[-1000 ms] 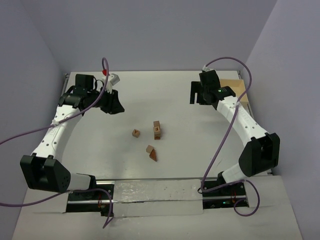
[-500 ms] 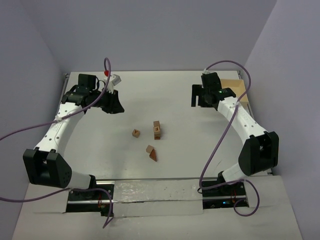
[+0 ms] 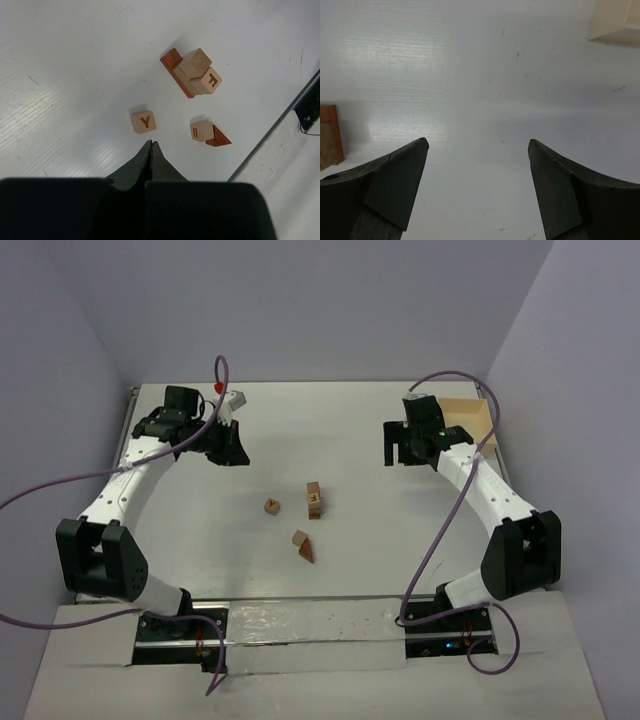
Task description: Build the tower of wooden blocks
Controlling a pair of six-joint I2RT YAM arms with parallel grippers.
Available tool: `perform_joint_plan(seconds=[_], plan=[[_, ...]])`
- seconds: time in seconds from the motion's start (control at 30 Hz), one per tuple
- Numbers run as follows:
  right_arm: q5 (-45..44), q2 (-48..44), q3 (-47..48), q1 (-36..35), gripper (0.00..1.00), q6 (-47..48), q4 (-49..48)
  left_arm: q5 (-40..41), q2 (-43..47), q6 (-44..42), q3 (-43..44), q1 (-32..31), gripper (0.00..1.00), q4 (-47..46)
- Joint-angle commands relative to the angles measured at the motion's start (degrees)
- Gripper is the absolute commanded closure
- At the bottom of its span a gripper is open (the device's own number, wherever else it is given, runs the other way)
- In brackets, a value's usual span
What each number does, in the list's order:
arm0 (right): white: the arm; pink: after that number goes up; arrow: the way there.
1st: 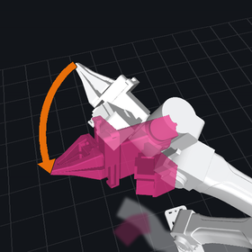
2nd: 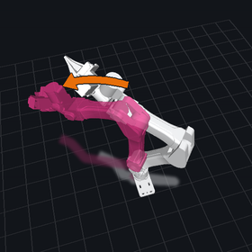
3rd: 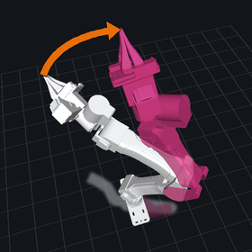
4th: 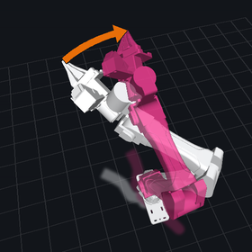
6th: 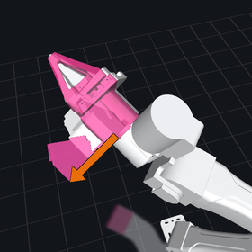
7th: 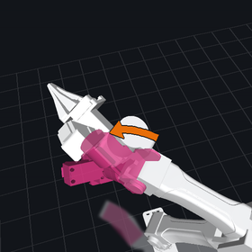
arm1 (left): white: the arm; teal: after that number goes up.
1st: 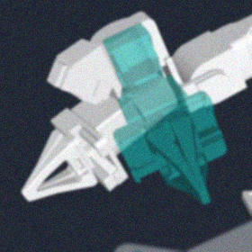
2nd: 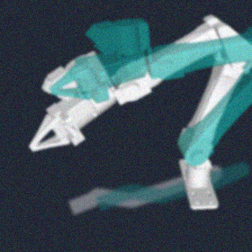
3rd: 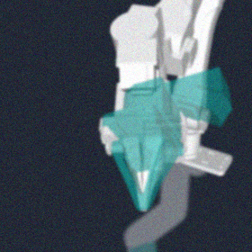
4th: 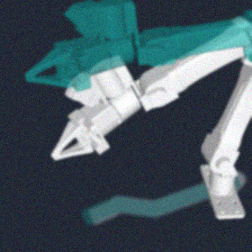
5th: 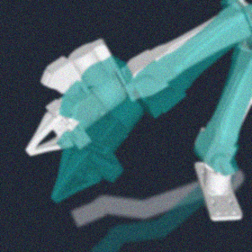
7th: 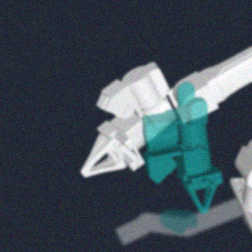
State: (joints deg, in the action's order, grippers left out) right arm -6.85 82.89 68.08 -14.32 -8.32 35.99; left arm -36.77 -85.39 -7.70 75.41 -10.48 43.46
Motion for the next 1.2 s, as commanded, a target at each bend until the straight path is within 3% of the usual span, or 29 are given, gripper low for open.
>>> perform_joint_plan(seconds=[0.0, 0.37, 0.57, 1.0, 1.17], plan=[[0.56, -4.75, -1.39, 0.35, 0.11, 2.40, -0.33, -1.64, -1.42, -0.05, 3.03, -0.24, 1.00, -0.38], [-0.36, -6.23, -2.05, 0.32, 0.11, 7.62, 3.30, 4.02, -5.87, -4.11, 4.80, -0.24, 0.89, 1.31], [-0.14, -6.43, -2.51, 0.27, 0.11, 8.10, 3.22, 3.17, -9.89, -7.11, 8.08, -0.81, 0.76, 5.06], [-1.97, -7.98, -3.97, 0.26, 0.10, 9.55, 2.36, 6.47, -12.56, -11.80, 3.70, -11.94, 0.63, 5.35], [-2.87, -8.26, -3.67, 0.33, 0.09, 9.81, 2.17, 13.43, -13.96, -9.14, 2.79, -15.23, 0.66, 3.41]])
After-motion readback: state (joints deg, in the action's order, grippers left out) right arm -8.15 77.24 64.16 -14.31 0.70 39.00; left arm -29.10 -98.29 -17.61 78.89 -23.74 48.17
